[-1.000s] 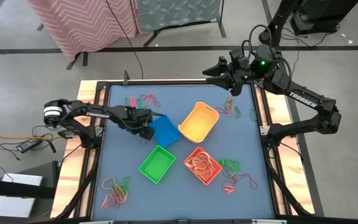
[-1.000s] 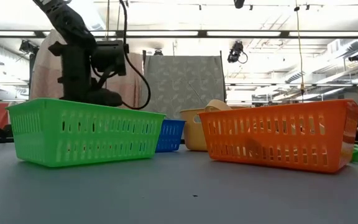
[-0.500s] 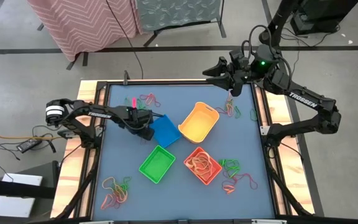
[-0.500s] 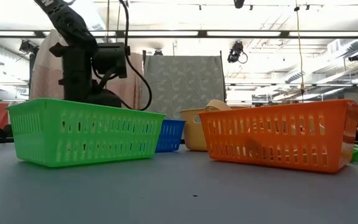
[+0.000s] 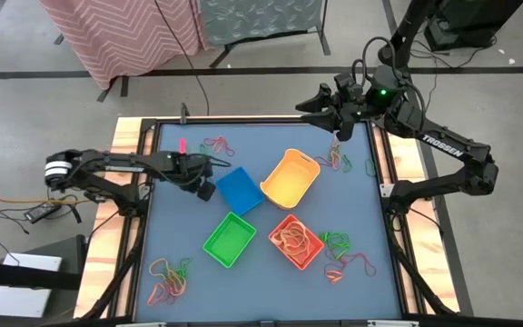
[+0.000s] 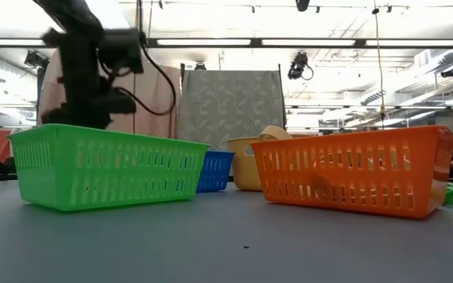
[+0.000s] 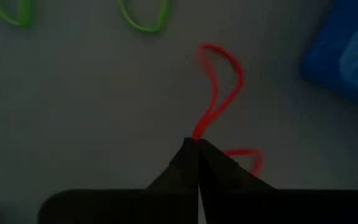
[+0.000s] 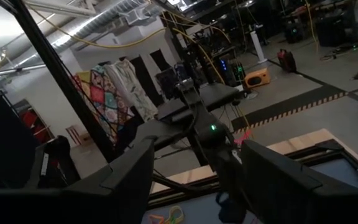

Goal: Sort rubber bands into baskets
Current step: Put the red rubber band into the blue bin

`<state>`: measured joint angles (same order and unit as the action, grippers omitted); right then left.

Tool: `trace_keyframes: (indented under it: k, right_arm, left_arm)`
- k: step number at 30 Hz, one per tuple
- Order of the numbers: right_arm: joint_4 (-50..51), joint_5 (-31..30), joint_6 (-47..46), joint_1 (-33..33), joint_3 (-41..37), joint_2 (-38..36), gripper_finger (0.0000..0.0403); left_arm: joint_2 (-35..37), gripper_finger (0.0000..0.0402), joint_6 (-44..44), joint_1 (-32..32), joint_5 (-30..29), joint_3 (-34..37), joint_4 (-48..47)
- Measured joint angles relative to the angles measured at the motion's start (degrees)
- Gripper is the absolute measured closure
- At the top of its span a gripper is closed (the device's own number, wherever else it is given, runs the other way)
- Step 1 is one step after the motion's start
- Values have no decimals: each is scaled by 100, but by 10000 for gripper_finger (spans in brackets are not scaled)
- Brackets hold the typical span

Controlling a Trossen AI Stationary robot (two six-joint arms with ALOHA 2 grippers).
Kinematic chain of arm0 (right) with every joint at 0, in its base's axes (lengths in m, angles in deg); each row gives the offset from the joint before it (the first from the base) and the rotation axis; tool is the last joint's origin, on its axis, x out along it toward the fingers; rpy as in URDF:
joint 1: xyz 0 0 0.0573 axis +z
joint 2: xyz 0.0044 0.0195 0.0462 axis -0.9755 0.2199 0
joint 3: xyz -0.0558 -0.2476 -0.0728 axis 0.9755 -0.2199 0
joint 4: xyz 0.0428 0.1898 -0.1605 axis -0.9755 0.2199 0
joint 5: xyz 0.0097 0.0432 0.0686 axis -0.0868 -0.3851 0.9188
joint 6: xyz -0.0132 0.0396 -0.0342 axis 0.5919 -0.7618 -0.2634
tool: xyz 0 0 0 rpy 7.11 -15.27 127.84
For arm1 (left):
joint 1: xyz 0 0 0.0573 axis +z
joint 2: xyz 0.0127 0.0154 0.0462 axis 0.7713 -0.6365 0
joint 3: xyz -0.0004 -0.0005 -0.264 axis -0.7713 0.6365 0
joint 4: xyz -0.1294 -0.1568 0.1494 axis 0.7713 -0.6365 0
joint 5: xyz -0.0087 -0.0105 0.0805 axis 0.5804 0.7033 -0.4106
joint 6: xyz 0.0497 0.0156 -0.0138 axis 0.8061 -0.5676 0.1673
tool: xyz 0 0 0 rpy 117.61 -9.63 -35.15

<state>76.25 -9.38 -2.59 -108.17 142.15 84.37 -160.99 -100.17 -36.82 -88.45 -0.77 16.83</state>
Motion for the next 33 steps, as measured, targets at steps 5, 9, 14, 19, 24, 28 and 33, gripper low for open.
trace_keyframes:
  k: [5, 9, 14, 19, 24, 28, 33]
  right_arm:
    - [5, 24, 0, 0, 0, 0, 151]
    - [-16, 24, 0, 0, 0, -11, 151]
    - [-134, 32, 2, 0, 0, -33, 151]
    - [-149, 31, 2, 0, 0, -33, 151]
    - [-148, 31, 2, 0, 0, -33, 151]
    - [-135, 31, 2, 0, 0, -33, 151]
    - [-133, 31, 0, 0, 0, -33, 151]
  left_arm:
    - [874, 400, -318, 0, -209, -2, -409]
    - [1297, 401, -364, -91, -207, -250, -323]
    - [1200, 401, -90, -324, -377, -1034, -257]
    - [627, 401, 461, -476, -642, -1915, 32]
    - [-184, 401, 1229, -537, -668, -2358, 461]
    - [-705, 401, 1535, -603, -631, -2353, 772]
    - [-1141, 401, 1475, -797, -580, -2256, 753]
